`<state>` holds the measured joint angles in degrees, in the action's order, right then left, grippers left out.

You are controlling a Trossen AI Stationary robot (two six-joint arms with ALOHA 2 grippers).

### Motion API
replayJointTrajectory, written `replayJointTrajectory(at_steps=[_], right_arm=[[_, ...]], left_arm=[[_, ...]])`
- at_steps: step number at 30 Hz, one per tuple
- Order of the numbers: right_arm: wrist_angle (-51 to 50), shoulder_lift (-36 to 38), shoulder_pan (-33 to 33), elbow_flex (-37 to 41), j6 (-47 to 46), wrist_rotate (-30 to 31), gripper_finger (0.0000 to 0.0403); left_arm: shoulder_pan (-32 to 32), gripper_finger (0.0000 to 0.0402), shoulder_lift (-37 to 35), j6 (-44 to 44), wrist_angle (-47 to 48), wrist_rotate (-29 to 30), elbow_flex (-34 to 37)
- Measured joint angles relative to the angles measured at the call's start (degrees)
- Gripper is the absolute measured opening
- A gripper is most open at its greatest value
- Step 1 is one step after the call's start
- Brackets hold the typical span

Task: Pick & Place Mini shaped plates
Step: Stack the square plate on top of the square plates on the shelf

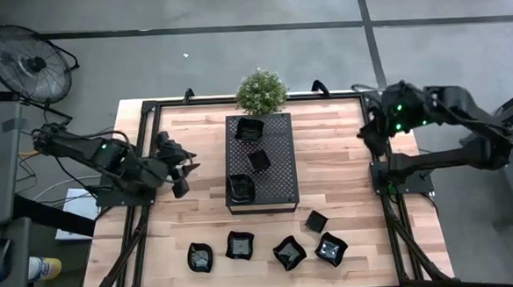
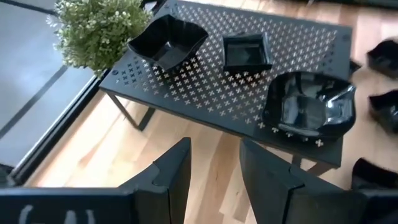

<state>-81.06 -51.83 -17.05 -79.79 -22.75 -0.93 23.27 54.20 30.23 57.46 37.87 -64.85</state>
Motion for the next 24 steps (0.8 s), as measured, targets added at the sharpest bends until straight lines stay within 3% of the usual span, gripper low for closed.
replayJointTrajectory(at_steps=[11, 19, 24], right_arm=[[13.51, 0.55, 16.83, 15.83, -18.30, -3.91, 0.0113], [20.32, -2.20, 32.66, 21.85, -34.68, 1.50, 0.0113], [25.37, -6.30, 40.44, 24.61, -42.15, 1.20, 0.0113]], left_arm=[[0.00, 0.0133, -9.85, -2.22, -9.70, -3.00, 10.41], [0.00, 0.0134, -13.72, -3.60, -10.95, -4.14, 12.62], [0.00, 0.0133, -15.04, -5.17, -11.13, -5.07, 12.62]])
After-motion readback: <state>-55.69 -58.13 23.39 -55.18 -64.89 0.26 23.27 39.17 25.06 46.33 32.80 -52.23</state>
